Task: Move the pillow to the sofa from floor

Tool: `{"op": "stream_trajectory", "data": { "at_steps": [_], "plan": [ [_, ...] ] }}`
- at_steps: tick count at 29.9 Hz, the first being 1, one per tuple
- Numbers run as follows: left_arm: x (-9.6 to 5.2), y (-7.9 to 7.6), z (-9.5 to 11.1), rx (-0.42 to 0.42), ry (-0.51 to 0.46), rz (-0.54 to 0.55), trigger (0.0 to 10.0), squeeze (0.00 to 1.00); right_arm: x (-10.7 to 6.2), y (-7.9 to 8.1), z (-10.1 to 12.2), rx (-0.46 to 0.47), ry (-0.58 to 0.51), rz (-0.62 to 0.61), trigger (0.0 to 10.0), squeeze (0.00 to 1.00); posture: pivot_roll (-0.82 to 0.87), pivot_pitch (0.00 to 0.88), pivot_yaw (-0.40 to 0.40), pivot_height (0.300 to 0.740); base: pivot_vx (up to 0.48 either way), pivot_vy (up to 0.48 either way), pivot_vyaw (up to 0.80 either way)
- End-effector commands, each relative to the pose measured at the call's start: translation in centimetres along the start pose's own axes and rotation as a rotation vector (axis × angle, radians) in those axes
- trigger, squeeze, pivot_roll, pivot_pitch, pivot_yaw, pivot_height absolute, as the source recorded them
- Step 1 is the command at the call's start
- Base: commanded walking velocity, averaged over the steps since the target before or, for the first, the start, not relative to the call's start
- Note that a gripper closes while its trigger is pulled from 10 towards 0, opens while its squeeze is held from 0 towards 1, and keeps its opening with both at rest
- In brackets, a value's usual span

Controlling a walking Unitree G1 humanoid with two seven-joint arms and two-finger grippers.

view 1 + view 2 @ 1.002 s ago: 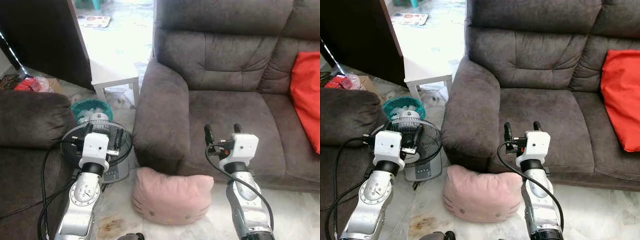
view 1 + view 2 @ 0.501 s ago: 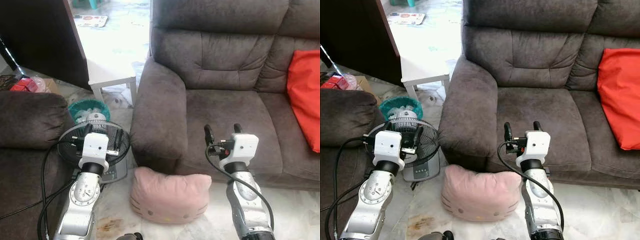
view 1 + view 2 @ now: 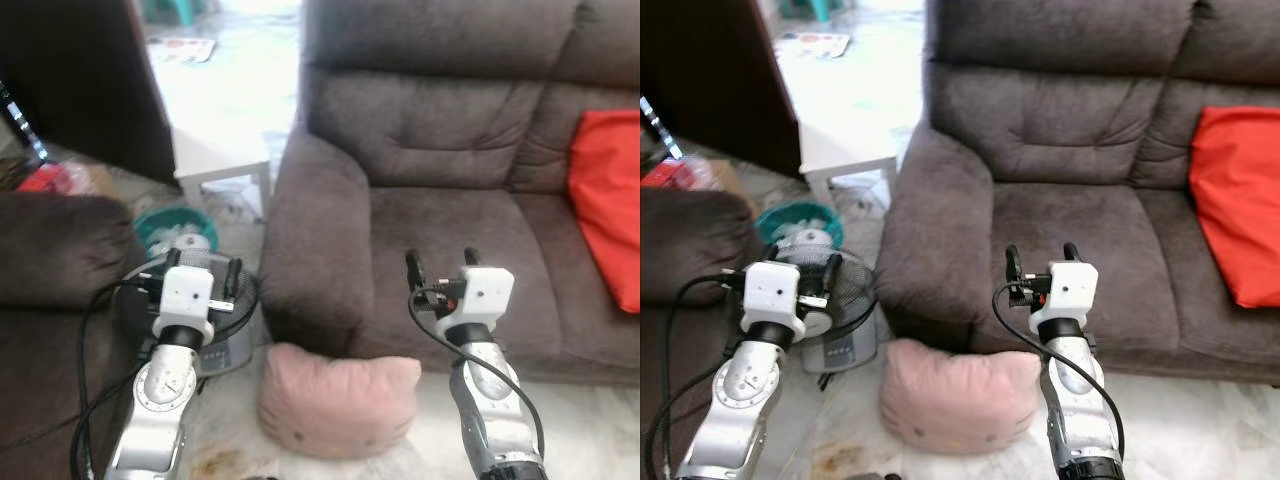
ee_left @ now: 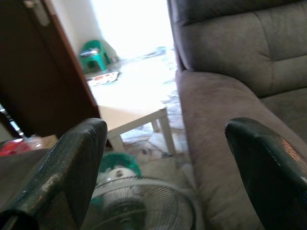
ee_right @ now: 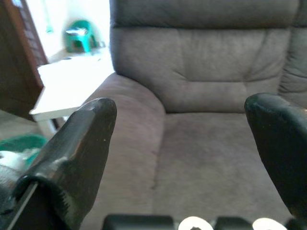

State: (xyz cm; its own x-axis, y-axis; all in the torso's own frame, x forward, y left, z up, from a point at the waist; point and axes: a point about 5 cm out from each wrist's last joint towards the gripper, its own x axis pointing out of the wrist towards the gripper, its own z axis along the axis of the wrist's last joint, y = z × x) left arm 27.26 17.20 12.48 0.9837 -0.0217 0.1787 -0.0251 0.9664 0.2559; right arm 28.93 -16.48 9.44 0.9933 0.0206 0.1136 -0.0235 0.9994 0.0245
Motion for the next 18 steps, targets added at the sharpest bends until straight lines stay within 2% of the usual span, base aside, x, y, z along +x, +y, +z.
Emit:
{"op": "stream_trajectory", "data": {
  "at_steps": [1,2,18],
  "plan": [
    [0.03,-0.27,0.11,-0.006,0.004,-0.007,10.0,0.00,-0.07,-0.35,-0.22,-0.004,0.012,-0.013,10.0,0.00,0.14,0.113,-0.037,0.740,0.368,0.000,0.00],
    [0.04,-0.31,0.13,-0.007,0.002,-0.010,10.0,0.00,-0.07,-0.35,-0.23,-0.004,0.012,-0.014,10.0,0.00,0.14,0.113,-0.037,0.740,0.368,0.000,0.00],
    [0.03,-0.53,0.06,-0.011,0.001,-0.025,10.0,0.00,0.07,-0.17,-0.26,-0.004,0.015,-0.006,10.0,0.00,0.15,0.112,-0.040,0.740,0.000,0.000,0.00]
  ]
}}
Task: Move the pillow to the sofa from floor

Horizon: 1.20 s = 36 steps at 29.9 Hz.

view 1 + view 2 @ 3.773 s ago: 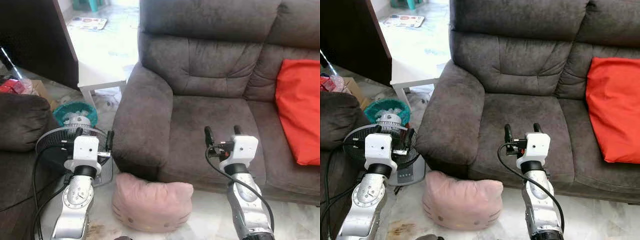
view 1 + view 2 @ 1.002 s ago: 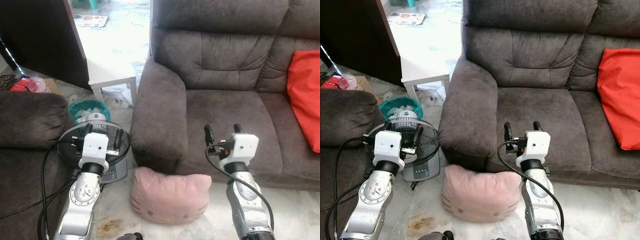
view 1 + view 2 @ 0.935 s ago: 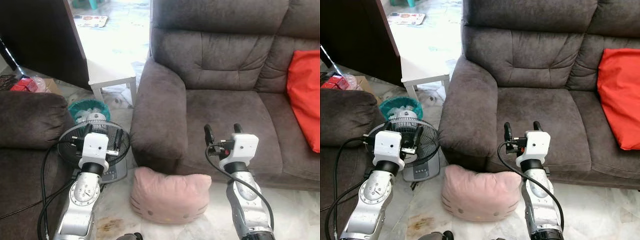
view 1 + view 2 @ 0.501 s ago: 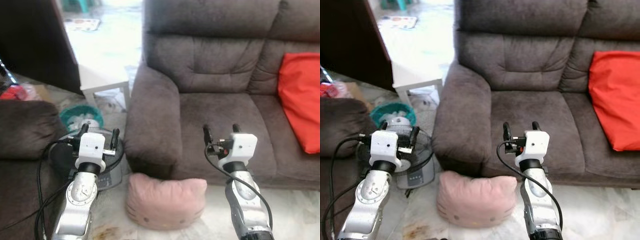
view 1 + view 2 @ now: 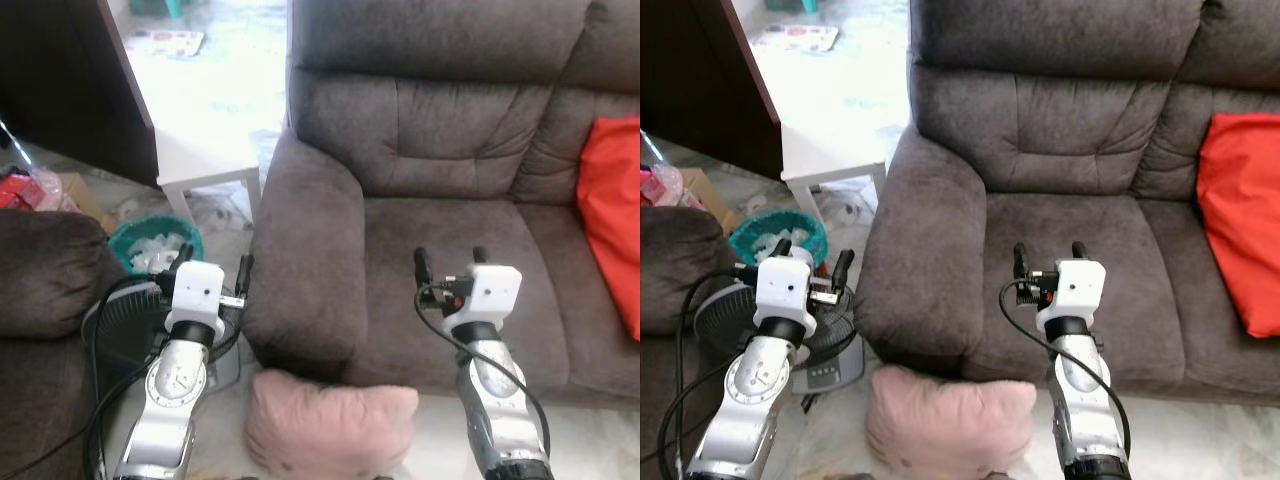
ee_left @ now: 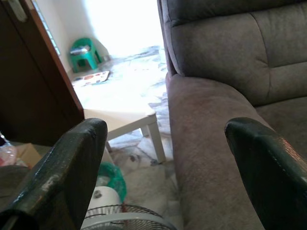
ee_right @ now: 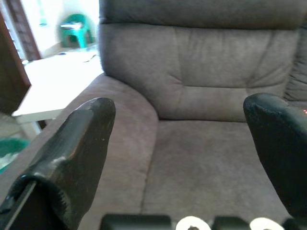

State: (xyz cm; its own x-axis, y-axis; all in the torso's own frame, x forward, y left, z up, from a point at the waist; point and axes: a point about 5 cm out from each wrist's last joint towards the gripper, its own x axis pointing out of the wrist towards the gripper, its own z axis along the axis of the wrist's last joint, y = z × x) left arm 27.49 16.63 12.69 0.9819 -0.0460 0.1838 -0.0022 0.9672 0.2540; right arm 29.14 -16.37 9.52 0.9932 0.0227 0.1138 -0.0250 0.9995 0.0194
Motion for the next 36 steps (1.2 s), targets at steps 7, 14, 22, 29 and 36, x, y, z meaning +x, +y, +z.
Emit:
{"op": "stream_trajectory", "data": {
  "at_steps": [7,14,22,29,36],
  "plan": [
    [-0.2,-0.3,-0.4,0.009,0.015,-0.012,10.0,0.00,-0.1,-0.3,-0.3,0.001,0.016,-0.006,10.0,0.00,0.14,0.110,-0.039,0.740,0.000,0.000,0.00],
    [-0.2,-0.3,-0.3,0.006,0.012,-0.010,10.0,0.00,-0.1,-0.3,-0.3,0.000,0.016,-0.006,10.0,0.00,0.15,0.112,-0.039,0.740,0.000,-0.142,0.00],
    [-0.4,-0.3,-0.2,0.000,0.009,-0.007,10.0,0.00,-0.2,-0.2,-0.3,0.002,0.018,-0.003,10.0,0.00,0.15,0.116,-0.041,0.740,0.000,0.000,0.00],
    [-0.4,-0.3,0.1,-0.006,-0.023,0.004,10.0,0.00,-0.2,-0.3,-0.2,0.004,0.007,-0.005,10.0,0.00,0.14,0.118,-0.042,0.740,0.000,0.000,0.00],
    [-0.6,-0.1,1.0,-0.017,-0.071,0.040,10.0,0.00,-0.4,-0.1,0.1,-0.008,-0.012,0.011,10.0,0.00,0.14,0.118,-0.044,0.740,0.000,0.000,0.00]
  ]
}}
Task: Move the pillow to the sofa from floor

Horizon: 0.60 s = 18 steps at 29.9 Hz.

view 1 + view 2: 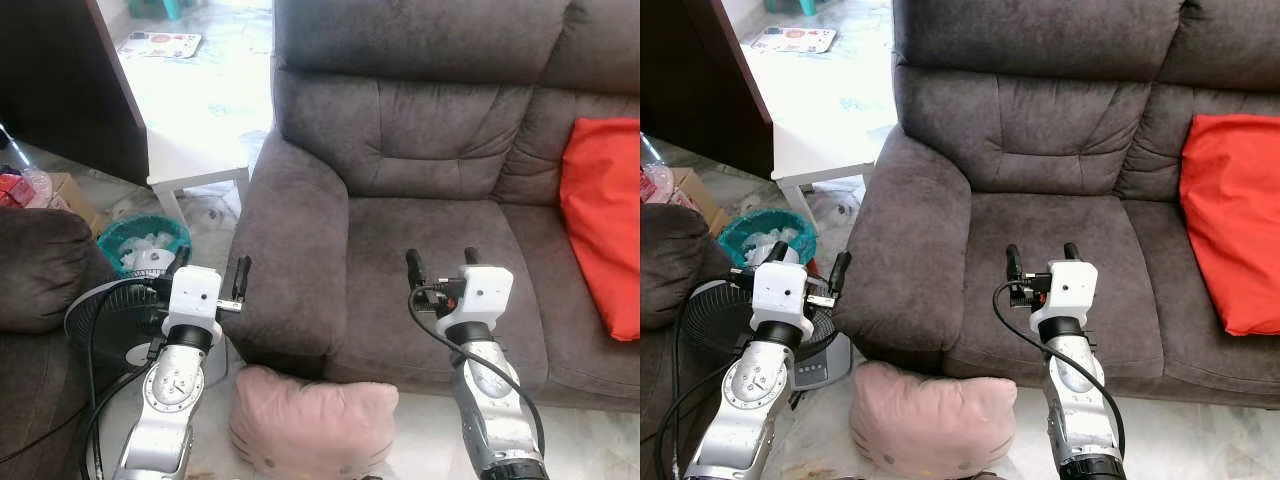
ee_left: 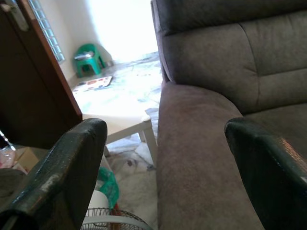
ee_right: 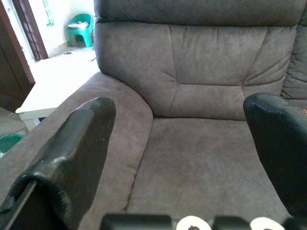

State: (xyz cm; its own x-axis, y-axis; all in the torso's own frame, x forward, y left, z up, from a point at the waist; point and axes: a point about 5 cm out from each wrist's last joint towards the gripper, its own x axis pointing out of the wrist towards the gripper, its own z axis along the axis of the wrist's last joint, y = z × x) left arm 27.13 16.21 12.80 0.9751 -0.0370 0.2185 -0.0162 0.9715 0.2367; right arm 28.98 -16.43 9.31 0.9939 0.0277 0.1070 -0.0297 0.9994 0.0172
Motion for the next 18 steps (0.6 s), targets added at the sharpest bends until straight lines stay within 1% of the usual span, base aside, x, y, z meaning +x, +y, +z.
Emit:
{"op": "stream_trajectory", "data": {
  "at_steps": [1,3,8,9,10,11,12,15,18],
  "plan": [
    [-0.3,0.3,0.8,-0.003,-0.043,0.028,10.0,0.00,-0.3,0.0,0.4,-0.010,-0.023,0.010,10.0,0.00,0.15,0.118,-0.046,0.740,0.000,0.000,0.00],
    [-0.7,0.6,1.1,0.000,-0.053,0.058,10.0,0.00,-0.6,-0.1,0.6,-0.008,-0.029,0.006,10.0,0.00,0.15,0.120,-0.050,0.740,0.000,0.000,0.00],
    [-0.9,0.9,1.1,0.004,-0.054,0.077,10.0,0.00,-0.9,-0.6,0.9,-0.026,-0.042,0.014,10.0,0.00,0.15,0.123,-0.055,0.740,0.000,0.000,0.00],
    [-0.9,1.0,1.0,0.013,-0.052,0.073,10.0,0.00,-0.9,-1.0,1.0,-0.060,-0.040,0.017,10.0,0.00,0.15,0.123,-0.054,0.740,0.000,0.000,0.00],
    [-0.9,1.0,1.0,0.013,-0.052,0.073,10.0,0.00,-0.9,-1.0,1.0,-0.060,-0.040,0.017,10.0,0.00,0.15,0.123,-0.054,0.740,0.000,0.000,0.00],
    [-1.0,1.1,1.0,0.015,-0.052,0.072,10.0,0.00,-0.9,-1.4,1.1,-0.063,-0.039,0.007,10.0,0.00,0.14,0.118,-0.055,0.740,0.000,0.000,0.00],
    [-1.3,1.5,1.1,0.027,-0.048,0.069,10.0,0.00,-1.0,-2.3,1.3,-0.068,-0.040,-0.009,10.0,0.00,0.14,0.117,-0.054,0.740,0.000,0.000,0.00],
    [-1.8,2.2,1.0,0.042,-0.037,0.066,10.0,0.00,-1.5,-2.9,1.6,-0.076,-0.039,-0.012,10.0,0.00,0.14,0.119,-0.058,0.740,0.000,0.000,0.00],
    [-2.1,2.6,0.8,0.052,-0.028,0.067,10.0,0.00,-2.0,-3.1,1.4,-0.083,-0.031,-0.005,10.0,0.00,0.14,0.115,-0.055,0.740,0.000,0.000,0.00]
  ]
}}
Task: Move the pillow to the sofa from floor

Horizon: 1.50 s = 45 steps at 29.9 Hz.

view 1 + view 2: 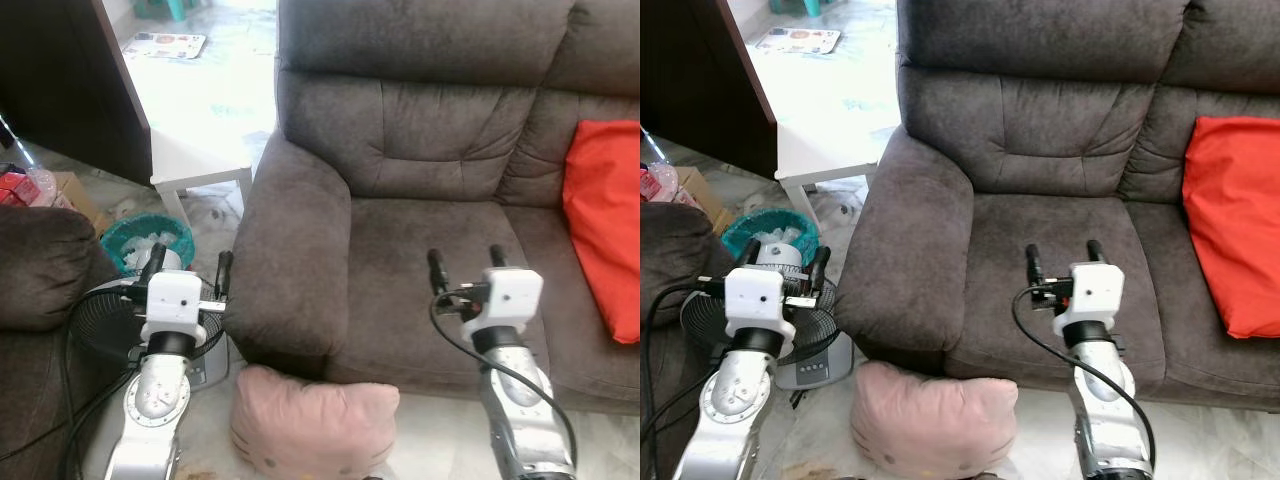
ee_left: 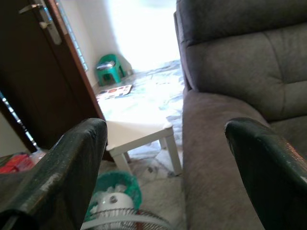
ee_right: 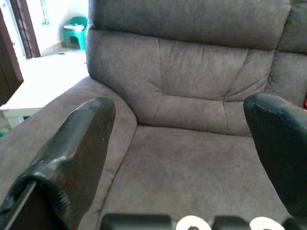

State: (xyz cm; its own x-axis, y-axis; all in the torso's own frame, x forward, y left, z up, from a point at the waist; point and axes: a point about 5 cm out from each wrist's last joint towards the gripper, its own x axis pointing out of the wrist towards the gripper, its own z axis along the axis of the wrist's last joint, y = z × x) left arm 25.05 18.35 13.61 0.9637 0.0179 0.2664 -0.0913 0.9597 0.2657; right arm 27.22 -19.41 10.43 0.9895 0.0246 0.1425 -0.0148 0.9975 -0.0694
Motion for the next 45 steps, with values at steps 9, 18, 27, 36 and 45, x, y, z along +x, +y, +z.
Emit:
{"op": "stream_trajectory", "data": {
  "at_steps": [9,18,27,36,45],
  "plan": [
    [0.5,-0.3,0.4,-0.012,-0.004,-0.018,10.0,0.00,-0.2,0.2,0.3,0.020,0.000,-0.011,10.0,0.00,0.14,0.084,-0.039,0.740,0.000,0.000,0.00],
    [0.5,-0.4,0.3,-0.017,0.000,-0.026,10.0,0.00,-0.3,0.2,-0.1,0.017,0.017,-0.019,10.0,0.00,0.14,0.074,-0.031,0.740,0.000,0.000,0.00],
    [0.6,-0.7,0.2,-0.020,0.007,-0.036,10.0,0.00,-0.3,0.4,-0.2,0.015,0.034,-0.014,10.0,0.00,0.14,0.066,-0.031,0.740,0.000,0.000,0.00],
    [0.6,-0.8,0.1,-0.023,0.011,-0.037,10.0,0.00,-0.1,0.4,-0.3,-0.002,0.049,-0.004,10.0,0.00,0.13,0.074,-0.037,0.735,0.000,0.000,0.00],
    [0.7,-1.1,0.0,-0.027,0.016,-0.032,10.0,0.00,0.0,0.6,-0.2,-0.018,0.050,0.016,10.0,0.00,0.13,0.090,-0.046,0.700,0.000,0.000,0.00]
  ]
}}
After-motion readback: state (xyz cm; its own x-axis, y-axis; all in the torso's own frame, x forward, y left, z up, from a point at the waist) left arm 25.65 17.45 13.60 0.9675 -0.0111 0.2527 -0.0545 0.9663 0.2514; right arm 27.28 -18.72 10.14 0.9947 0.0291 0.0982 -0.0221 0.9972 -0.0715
